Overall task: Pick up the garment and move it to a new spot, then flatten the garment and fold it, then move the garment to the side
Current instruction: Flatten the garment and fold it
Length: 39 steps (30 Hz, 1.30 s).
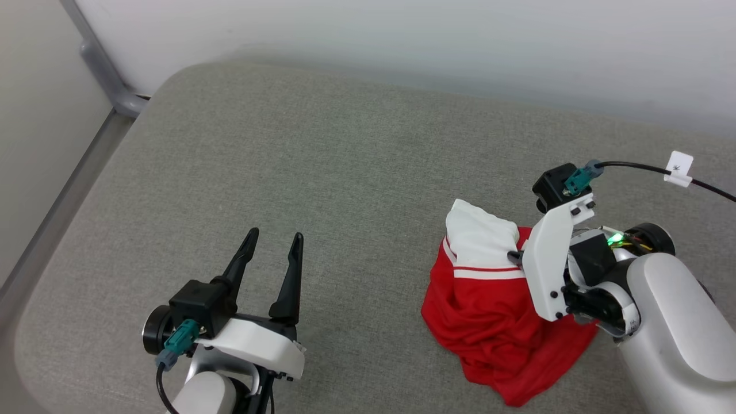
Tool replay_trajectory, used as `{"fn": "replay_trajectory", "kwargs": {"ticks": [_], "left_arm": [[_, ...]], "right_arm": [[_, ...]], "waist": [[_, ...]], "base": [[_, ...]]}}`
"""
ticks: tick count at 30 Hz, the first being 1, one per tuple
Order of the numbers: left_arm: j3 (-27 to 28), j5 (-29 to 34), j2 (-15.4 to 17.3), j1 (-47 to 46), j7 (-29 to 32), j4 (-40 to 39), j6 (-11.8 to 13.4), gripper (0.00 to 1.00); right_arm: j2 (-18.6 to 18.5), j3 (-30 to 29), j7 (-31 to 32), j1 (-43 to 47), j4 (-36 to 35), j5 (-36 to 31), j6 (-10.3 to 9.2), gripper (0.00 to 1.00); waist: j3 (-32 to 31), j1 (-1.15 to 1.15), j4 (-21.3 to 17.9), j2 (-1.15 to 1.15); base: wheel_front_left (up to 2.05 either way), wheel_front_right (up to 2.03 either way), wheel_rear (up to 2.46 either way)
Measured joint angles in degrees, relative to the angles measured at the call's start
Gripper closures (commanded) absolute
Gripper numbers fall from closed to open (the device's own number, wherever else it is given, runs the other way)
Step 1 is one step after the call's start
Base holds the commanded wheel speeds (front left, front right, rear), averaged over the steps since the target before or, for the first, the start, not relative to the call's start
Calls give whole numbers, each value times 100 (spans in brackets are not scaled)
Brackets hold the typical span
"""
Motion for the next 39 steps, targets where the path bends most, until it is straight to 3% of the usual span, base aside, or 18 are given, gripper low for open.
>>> {"fn": "replay_trajectory", "kwargs": {"ticks": [7,14,20,24,25,26,33,39], "left_arm": [[114,83,37,116,0,36,0,0],[177,85,101,264,1,53,54,0],[215,25,163,435,46,27,102,0],[220,5,212,496,89,4,123,0],[221,-2,225,506,104,0,126,0],[221,-15,242,515,119,-5,126,0],[202,-25,288,602,180,-13,175,0],[203,-34,326,764,231,-31,248,0]], "right_arm": [[-182,-478,-552,-23,-537,-125,2,100],[-289,-1937,-665,895,-1280,-653,1,100],[185,-3215,-615,2278,-1634,-955,1,100],[661,-3622,-748,3094,-1503,-1063,1,100],[757,-3649,-849,3245,-1439,-1068,1,67],[837,-3675,-1017,3350,-1348,-1050,1,0],[980,-3717,-2608,3484,-996,-894,1,0],[999,-3555,-4073,3527,-1199,-1022,1,0]], "waist": [[-140,0,-307,0],[-272,0,-664,0],[-359,0,-916,0],[-373,0,-1001,0],[-371,0,-1009,0],[-363,0,-1015,0],[-485,0,-1001,0],[-731,0,-975,0]], "base": [[0,0,0],[0,0,0],[0,0,0],[0,0,0],[0,0,0],[0,0,0],[0,0,0],[0,0,0]]}}
